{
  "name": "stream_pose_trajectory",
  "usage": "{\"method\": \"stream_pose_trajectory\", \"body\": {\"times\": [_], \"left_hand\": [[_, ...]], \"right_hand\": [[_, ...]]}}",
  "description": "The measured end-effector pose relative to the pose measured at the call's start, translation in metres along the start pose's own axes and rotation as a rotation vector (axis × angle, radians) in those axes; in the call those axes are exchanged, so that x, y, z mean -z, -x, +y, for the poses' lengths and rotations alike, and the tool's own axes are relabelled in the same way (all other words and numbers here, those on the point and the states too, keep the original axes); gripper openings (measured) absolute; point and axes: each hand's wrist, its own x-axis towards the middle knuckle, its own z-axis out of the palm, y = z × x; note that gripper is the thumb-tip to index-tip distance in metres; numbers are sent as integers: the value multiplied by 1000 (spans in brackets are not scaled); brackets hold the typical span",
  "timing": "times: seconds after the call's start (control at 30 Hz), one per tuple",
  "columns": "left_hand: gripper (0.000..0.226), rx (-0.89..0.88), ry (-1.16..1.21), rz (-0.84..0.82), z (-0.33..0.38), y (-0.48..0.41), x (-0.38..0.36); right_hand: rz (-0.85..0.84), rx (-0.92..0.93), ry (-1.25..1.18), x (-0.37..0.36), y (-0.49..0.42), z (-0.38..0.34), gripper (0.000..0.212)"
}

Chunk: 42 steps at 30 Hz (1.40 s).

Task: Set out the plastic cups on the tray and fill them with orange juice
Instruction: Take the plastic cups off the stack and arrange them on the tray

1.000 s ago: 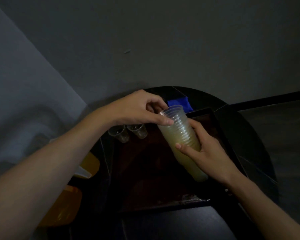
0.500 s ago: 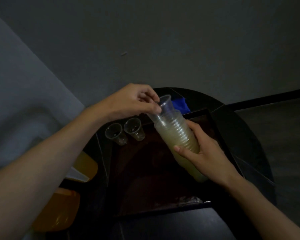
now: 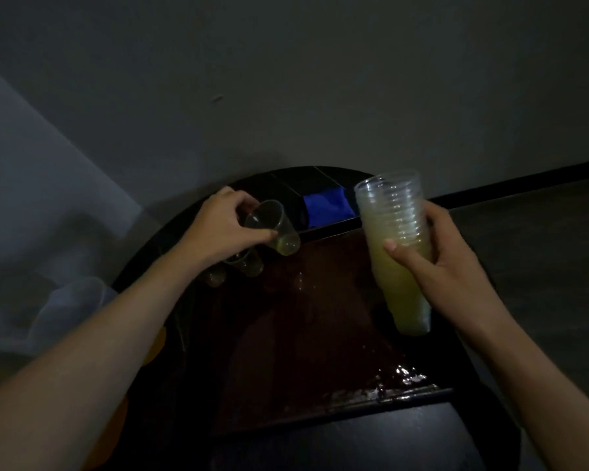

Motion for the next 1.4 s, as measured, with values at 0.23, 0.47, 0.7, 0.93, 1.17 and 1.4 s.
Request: {"method": "stream_pose_trajectory", "body": {"times": [0.23,0.47,0.7,0.93,1.17,1.4], "left_hand": [[63,-3,-221,-13,4,4,-37],[69,12,-271,-31,-3,3,-43],[66,74,-276,3,-4,0,-48],[67,99,-253,10,-6,0,-48],[78,77,-196,-8,-12,1,-49],[77,18,-117,-14,-18,1,-48]], "right_hand": [[19,-4,-82,-2,-3,1,61],[4,7,-79,-4,-2,-1,57],[-5,-2,-72,-8,-1,-3,61],[-30,-10,-74,-9,2,-6,69],[-30,-9,-81,-10,2,-6,69],[-28,-14,-73,-10,3,-6,70]]}}
